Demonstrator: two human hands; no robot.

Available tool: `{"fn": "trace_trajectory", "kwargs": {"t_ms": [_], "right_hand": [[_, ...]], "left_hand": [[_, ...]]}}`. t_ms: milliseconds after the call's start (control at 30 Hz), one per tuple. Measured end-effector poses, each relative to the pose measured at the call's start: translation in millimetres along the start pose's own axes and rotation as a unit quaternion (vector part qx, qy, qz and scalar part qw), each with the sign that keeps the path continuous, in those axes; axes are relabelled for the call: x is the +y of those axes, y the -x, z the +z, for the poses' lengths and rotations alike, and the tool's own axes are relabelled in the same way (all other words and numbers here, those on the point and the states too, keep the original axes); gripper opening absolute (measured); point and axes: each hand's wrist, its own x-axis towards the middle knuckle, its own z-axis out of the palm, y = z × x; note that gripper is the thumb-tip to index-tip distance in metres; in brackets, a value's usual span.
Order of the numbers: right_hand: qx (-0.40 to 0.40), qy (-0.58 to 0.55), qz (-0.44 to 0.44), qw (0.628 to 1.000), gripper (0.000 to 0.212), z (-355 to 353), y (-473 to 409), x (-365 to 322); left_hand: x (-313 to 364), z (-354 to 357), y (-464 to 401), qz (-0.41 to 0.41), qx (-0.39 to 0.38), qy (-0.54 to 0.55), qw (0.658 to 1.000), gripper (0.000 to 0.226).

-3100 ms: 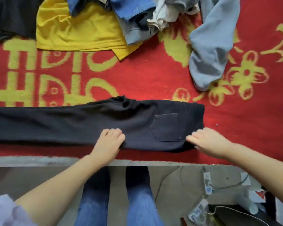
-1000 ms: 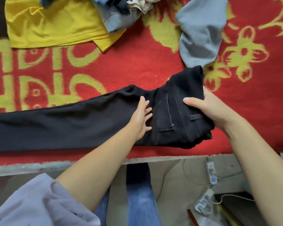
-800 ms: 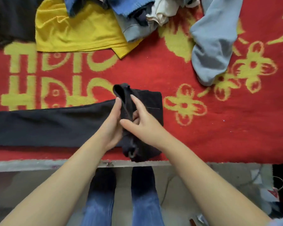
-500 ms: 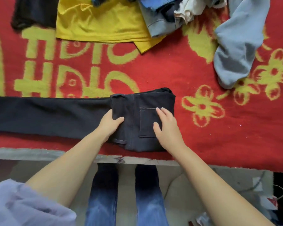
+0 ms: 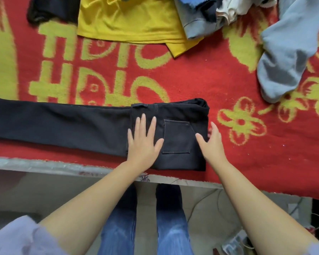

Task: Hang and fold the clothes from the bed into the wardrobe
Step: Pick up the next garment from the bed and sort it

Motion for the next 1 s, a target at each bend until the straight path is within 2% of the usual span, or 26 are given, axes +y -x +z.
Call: {"fn": "trace_trajectory", "kwargs": {"t_ms": [67, 167, 267, 367, 400, 500, 600, 633, 667, 733, 767, 800, 833, 900, 933, 1000], "right_hand": [[-0.049, -0.107, 0.101, 0.988, 0.064, 0, -2, 0], [-0.12, -0.241, 0.143, 0.952, 0.04, -7, -2, -14], [-0.179, -0.315, 0.081, 0.929, 0.027, -19, 20, -62], [-0.232, -0.304, -0.025, 0.924, 0.03, -17, 59, -123], [-0.251, -0.297, -0.055, 0.92, 0.032, -11, 72, -143], [-0.292, -0.266, -0.118, 0.911, 0.037, 35, 107, -195], [-0.301, -0.224, -0.16, 0.913, 0.054, 103, 131, -228], [-0.289, -0.182, -0.188, 0.921, 0.056, 126, 133, -231], [-0.265, -0.13, -0.22, 0.93, 0.056, 145, 132, -233], [-0.188, -0.011, -0.275, 0.943, 0.052, 174, 118, -226], [-0.147, 0.055, -0.288, 0.945, 0.053, 183, 107, -218], [-0.118, 0.131, -0.288, 0.941, 0.054, 189, 95, -207], [-0.104, 0.218, -0.279, 0.929, 0.056, 193, 82, -194], [-0.12, 0.365, -0.253, 0.888, 0.059, 198, 61, -169], [-0.135, 0.399, -0.248, 0.873, 0.06, 198, 52, -160], [-0.155, 0.381, -0.259, 0.874, 0.063, 197, 43, -152]], "left_hand": [[4, 7, -3, -0.101, -0.115, 0.117, 0.981, 0.065], [7, 2, -20, -0.165, -0.15, 0.23, 0.947, 0.059], [-3, -29, -23, -0.182, -0.149, 0.383, 0.893, 0.054], [-24, -70, -10, -0.211, -0.178, 0.55, 0.788, 0.06], [-33, -84, -4, -0.198, -0.18, 0.588, 0.764, 0.062], [-63, -128, 14, -0.168, -0.144, 0.684, 0.695, 0.062], [-112, -171, 34, -0.177, -0.125, 0.755, 0.619, 0.056], [-129, -183, 39, -0.179, -0.126, 0.756, 0.617, 0.051], [-150, -189, 38, -0.177, -0.119, 0.725, 0.655, 0.044], [-191, -187, 27, -0.188, -0.078, 0.572, 0.795, 0.03], [-209, -179, 19, -0.207, -0.054, 0.483, 0.849, 0.03], [-227, -166, 11, -0.229, -0.037, 0.405, 0.884, 0.031], [-241, -150, 5, -0.251, -0.023, 0.347, 0.903, 0.033], [-257, -119, -4, -0.303, 0.014, 0.293, 0.907, 0.04], [-257, -108, -5, -0.319, 0.034, 0.278, 0.905, 0.045], [-248, -95, -4, -0.306, 0.093, 0.189, 0.928, 0.059]]}}
